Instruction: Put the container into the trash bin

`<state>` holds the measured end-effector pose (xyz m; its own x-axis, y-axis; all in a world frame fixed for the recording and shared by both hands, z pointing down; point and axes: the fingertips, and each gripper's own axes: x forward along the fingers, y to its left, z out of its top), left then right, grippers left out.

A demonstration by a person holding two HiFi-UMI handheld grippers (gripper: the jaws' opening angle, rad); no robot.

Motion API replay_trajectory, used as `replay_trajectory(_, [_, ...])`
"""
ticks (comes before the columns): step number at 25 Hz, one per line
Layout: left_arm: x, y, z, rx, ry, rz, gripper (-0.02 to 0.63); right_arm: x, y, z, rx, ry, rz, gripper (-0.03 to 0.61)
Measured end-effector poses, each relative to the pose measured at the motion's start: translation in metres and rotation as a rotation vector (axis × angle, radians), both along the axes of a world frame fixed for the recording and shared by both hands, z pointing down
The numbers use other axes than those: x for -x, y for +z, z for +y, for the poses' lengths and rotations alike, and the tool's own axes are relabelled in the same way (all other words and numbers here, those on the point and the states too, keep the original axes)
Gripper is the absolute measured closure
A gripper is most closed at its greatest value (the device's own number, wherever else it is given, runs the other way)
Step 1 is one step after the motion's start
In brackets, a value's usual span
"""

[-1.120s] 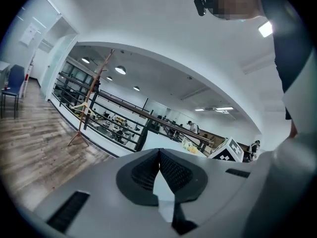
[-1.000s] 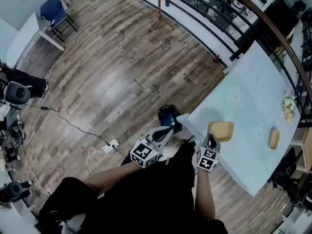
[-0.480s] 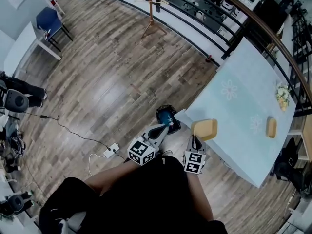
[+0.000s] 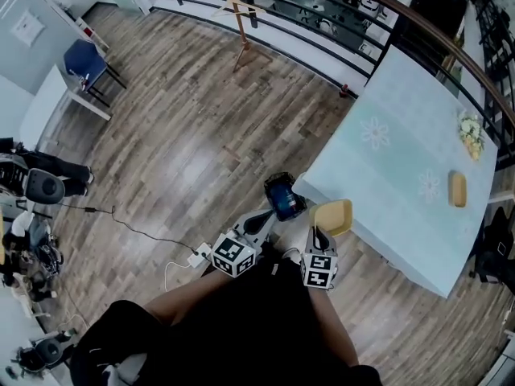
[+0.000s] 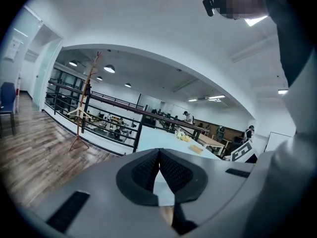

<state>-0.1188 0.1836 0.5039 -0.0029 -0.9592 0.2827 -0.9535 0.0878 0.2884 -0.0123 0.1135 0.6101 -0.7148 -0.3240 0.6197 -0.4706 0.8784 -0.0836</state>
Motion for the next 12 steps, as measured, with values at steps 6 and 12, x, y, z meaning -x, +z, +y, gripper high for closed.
replay_trajectory(6, [-0.003, 0.007, -0.001, 0.035, 0.013, 0.001, 0.6, -0.01, 0.008, -0.004, 0.051, 0.083, -0.022, 0.537])
replay_trajectory(12, [0.02, 0.026, -0.014, 0.063, 0.118, -0.015, 0.6, 0.005, 0.03, 0.004, 0.118, 0.174, -0.018, 0.537])
